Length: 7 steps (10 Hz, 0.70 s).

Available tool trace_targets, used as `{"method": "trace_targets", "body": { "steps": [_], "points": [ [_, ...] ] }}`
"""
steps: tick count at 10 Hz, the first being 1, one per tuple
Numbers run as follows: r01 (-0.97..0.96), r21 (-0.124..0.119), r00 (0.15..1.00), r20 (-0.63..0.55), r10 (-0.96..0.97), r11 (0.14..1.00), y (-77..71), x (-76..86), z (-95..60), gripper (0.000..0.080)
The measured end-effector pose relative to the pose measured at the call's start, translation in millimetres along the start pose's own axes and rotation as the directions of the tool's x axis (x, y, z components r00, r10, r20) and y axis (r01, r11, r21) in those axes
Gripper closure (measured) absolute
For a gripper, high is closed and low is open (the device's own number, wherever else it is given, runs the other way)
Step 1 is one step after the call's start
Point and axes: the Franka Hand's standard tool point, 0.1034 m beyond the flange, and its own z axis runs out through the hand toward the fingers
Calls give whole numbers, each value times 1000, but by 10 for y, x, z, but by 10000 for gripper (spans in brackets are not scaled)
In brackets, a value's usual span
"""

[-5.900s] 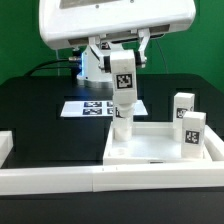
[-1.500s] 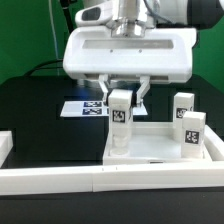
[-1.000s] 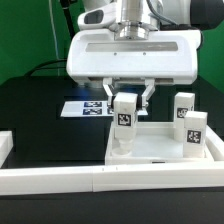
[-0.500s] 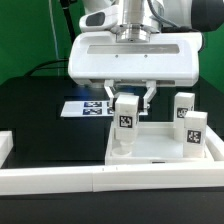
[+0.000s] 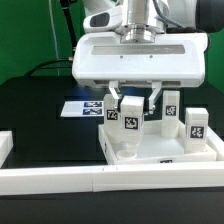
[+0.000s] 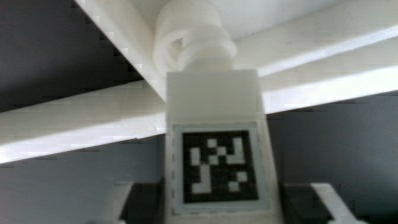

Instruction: Assemble square table

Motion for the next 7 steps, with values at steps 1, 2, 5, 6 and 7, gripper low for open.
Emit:
{"method": "trace_targets", "body": {
  "steps": [1, 2, 5, 6, 7],
  "points": [
    [0, 0, 1000, 0, 0, 1000, -1, 1, 1, 509],
    [0, 0, 1000, -1, 0, 1000, 0, 6, 3, 509],
    [-8, -6, 1000, 5, 8, 1000, 66, 31, 28, 509],
    [-15, -5, 1000, 14, 15, 1000, 98, 45, 34, 509],
    [-28, 10, 999, 44, 28, 1000, 107, 41, 13, 509]
  ]
}}
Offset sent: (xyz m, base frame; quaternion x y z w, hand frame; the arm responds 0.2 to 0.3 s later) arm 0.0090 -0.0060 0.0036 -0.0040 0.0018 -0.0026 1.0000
